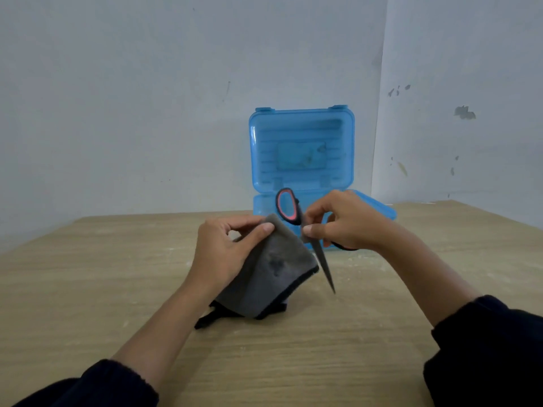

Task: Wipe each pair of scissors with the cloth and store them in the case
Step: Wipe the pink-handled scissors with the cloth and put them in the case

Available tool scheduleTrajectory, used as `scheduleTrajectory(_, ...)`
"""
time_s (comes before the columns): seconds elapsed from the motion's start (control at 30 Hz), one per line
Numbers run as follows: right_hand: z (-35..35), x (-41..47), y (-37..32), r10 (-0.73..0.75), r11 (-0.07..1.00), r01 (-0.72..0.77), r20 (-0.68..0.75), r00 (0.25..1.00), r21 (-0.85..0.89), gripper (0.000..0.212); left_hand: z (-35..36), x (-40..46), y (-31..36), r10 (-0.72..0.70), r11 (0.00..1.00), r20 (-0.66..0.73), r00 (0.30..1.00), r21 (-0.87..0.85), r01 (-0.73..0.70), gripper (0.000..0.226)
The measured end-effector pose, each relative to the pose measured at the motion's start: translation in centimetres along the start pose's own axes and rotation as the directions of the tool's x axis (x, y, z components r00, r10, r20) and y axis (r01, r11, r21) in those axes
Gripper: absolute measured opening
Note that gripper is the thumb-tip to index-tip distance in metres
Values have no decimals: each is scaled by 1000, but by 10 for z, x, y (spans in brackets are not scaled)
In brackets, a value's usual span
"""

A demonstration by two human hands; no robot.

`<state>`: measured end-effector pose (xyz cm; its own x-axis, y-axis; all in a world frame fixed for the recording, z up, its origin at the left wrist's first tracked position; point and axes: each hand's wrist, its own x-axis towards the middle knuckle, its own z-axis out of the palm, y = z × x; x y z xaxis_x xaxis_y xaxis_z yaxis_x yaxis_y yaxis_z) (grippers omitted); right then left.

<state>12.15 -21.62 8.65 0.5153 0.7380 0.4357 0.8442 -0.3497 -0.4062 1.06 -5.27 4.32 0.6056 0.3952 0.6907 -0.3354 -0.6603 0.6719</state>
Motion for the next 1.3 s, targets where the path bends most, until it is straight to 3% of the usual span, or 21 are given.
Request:
scheduleTrajectory(0.23, 0, -1, 0, -4, 989, 19, -107, 994, 143, 17, -7, -3, 6, 133, 989, 122, 983, 46, -140, 11)
scheduleTrajectory(0.4, -4, -4, -5, -42, 980, 56, -75, 996, 190, 17, -13, 2, 4, 94, 966, 134, 987, 227, -123, 9)
scheduleTrajectory(0.6, 14, -1, -10, -62, 980, 71, -57, 996, 185, 11, -7, 2, 2, 39, 973, 209, 977, 213, -85, 12)
scheduleTrajectory(0.73, 20, 2, -9, -51, 965, 86, -147, 988, 248, 14, -2, 0, 7, 36, 966, 176, 984, 247, -79, 20)
scheduleTrajectory(0.8, 21, 1, -10, -47, 960, 90, -165, 985, 264, 14, -1, 0, 11, 77, 924, 148, 986, 361, -126, 29)
scheduleTrajectory(0.93, 18, 0, -10, -67, 969, 102, -159, 985, 225, 14, -2, -1, 18, 88, 878, 188, 978, 449, -165, 43)
scheduleTrajectory(1.1, 3, -1, -4, -91, 989, 105, -132, 987, 107, 14, -8, 0, 14, 50, 893, 179, 982, 433, -125, 33)
scheduleTrajectory(1.3, 19, 0, -10, -108, 988, 123, -152, 982, 93, 15, 4, -2, 13, 9, 908, 196, 981, 410, -90, 30)
